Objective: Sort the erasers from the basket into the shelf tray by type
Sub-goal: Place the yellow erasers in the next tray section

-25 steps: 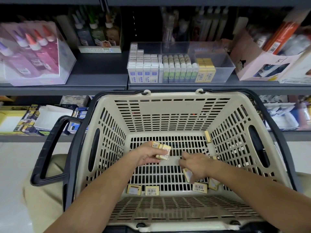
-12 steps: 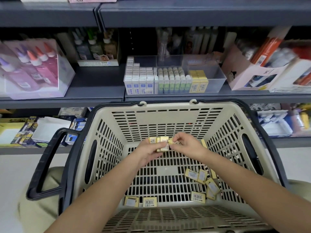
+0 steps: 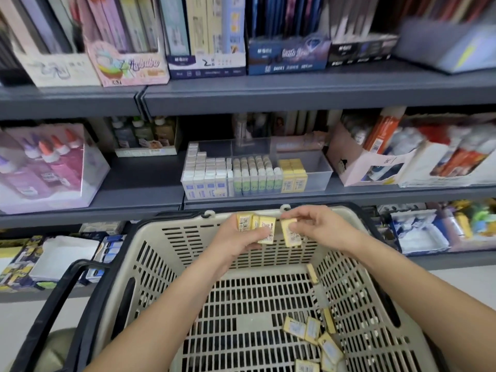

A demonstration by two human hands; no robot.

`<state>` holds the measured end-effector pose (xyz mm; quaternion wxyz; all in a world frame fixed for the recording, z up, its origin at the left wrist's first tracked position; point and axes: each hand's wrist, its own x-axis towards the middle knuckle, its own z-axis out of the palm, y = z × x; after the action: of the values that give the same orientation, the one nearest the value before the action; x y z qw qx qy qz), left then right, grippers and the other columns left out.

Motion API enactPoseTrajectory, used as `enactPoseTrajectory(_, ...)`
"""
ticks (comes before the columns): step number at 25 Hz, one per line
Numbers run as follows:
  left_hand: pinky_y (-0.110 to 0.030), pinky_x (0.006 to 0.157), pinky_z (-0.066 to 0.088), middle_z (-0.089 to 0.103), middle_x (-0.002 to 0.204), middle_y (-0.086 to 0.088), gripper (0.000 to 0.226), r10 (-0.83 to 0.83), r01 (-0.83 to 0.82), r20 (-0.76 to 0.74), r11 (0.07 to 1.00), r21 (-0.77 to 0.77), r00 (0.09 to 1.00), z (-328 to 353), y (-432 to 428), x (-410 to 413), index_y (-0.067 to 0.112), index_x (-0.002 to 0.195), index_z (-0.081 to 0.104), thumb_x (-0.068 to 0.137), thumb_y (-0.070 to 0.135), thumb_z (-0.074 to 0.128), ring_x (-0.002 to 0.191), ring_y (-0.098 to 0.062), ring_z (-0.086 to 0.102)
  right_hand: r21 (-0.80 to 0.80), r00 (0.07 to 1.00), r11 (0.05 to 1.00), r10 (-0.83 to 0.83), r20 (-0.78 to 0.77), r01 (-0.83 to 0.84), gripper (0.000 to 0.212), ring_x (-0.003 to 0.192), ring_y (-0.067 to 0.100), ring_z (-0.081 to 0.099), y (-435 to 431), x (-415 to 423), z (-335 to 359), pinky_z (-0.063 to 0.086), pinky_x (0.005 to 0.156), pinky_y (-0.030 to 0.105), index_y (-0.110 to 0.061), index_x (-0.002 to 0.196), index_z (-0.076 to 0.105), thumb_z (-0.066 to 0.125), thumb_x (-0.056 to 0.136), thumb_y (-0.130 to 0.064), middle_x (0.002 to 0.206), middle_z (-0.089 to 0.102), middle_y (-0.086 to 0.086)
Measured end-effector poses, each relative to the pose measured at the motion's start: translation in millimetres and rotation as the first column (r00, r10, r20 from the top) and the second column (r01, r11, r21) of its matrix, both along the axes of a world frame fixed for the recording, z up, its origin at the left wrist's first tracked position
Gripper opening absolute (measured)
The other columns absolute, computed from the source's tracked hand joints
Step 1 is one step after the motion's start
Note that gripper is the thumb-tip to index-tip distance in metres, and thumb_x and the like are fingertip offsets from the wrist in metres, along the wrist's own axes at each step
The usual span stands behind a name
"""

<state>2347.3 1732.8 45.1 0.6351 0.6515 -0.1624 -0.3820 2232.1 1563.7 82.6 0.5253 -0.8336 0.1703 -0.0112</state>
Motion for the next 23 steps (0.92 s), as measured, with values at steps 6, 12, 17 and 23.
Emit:
enactPoseTrajectory(6,-0.019,0.065,0.054,0.068,0.098,0.003,0.041,0.066,-0.059,0.249,0.998,-0.035,0.966,41,-39,21,0.032,0.099,0.054,0.069,0.021,0.08,0.083,-0.007,0.068,-0.045,0.952,0.975,-0.2,0.232,0.216,0.018,0.067,0.008,0.061,-57,26,49,0.051,0.062,0.014,-0.005,0.105,0.062,0.059,0.088,-0.005,0.083,0.064,0.005)
enactPoseTrajectory(12,-0.034,0.087,0.054,0.064,0.101,0.007,0.043,0.097,-0.131,0.366,0.989,0.071,0.926,29,-56,37,0.036,0.101,0.051,0.07,0.026,0.08,0.095,-0.01,0.062,-0.775,0.973,0.603,-0.223,0.065,0.19,0.027,0.099,0.028,0.061,-106,64,62,0.05,0.085,0.035,-0.02,0.116,0.062,0.056,0.09,-0.028,0.108,0.067,0.009)
enactPoseTrajectory(17,-0.019,0.069,0.054,0.066,0.097,0.009,0.04,0.087,-0.107,0.329,0.993,0.044,0.94,24,-58,41,0.038,0.097,0.051,0.071,0.026,0.079,0.088,-0.004,0.063,-0.754,0.98,0.656,-0.131,-0.151,-0.028,0.017,0.094,0.017,0.062,-114,67,46,0.05,0.084,0.032,-0.024,0.103,0.067,0.061,0.088,-0.029,0.106,0.069,-0.002)
enactPoseTrajectory(23,-0.024,0.077,0.052,0.066,0.098,0.007,0.042,0.072,-0.098,0.345,0.994,0.057,0.936,22,-61,38,0.032,0.103,0.053,0.071,0.026,0.079,0.09,-0.006,0.062,-0.743,0.968,0.641,0.003,-0.251,-0.194,0.027,0.112,0.019,0.055,-115,67,35,0.04,0.098,0.04,-0.027,0.109,0.067,0.045,0.094,-0.035,0.12,0.063,-0.01)
